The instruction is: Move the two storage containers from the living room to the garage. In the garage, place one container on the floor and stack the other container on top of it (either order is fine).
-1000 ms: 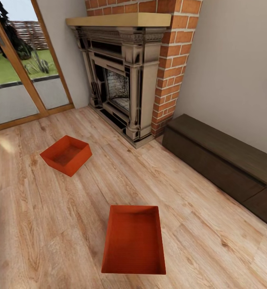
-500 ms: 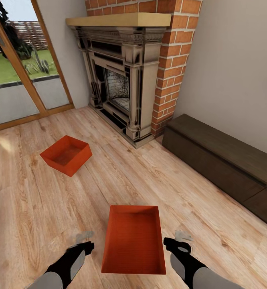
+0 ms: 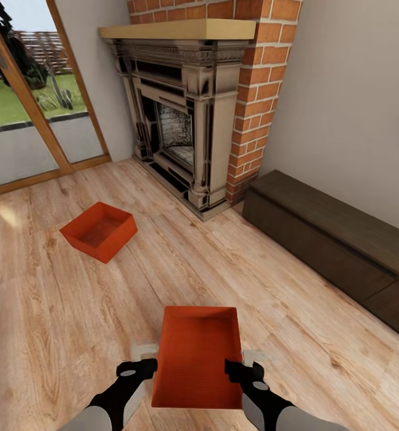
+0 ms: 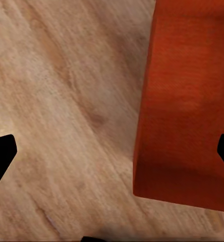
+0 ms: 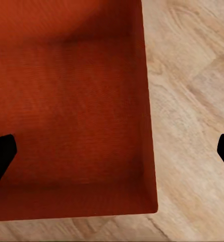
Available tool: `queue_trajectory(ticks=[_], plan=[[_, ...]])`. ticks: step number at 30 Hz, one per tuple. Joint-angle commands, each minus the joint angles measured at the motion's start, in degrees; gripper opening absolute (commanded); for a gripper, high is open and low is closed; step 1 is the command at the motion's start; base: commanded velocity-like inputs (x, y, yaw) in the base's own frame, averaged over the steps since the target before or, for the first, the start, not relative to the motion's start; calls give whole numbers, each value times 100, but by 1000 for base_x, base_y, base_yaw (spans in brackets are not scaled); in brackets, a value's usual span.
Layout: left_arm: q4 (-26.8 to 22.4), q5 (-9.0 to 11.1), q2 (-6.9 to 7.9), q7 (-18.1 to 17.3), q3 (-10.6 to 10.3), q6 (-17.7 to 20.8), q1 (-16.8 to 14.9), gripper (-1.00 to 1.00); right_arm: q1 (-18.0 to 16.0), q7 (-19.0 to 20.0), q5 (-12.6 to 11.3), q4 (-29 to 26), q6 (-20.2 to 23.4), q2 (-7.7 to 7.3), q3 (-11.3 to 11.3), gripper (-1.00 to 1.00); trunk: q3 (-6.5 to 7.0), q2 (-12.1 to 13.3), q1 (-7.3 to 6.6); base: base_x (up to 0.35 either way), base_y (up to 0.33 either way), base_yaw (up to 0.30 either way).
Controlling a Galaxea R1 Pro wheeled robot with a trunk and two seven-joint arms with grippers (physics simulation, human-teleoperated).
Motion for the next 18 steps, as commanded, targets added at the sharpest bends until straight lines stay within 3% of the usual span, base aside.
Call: queue_trajectory(ticks=[1, 5, 9, 18], plan=[[-13, -22, -6, -11, 42, 21, 0, 100, -3, 2, 24, 7, -23, 6, 112, 100, -4, -2, 0, 0, 0, 0], [-34, -37, -112, -107, 44, 21, 0, 100, 3, 27, 307, 16, -67, 17, 259, 100, -4, -2, 0, 0, 0, 0], [-82, -81, -189, -65, 39, 25, 0, 100, 5, -22, 346, 18, -148, 21, 269, 100, -4, -2, 0, 0, 0, 0], [-115, -114, -207, -65, 45, 11, 0, 100, 5, -45, 352, 18, -154, -10, 257, 100, -4, -2, 0, 0, 0, 0]])
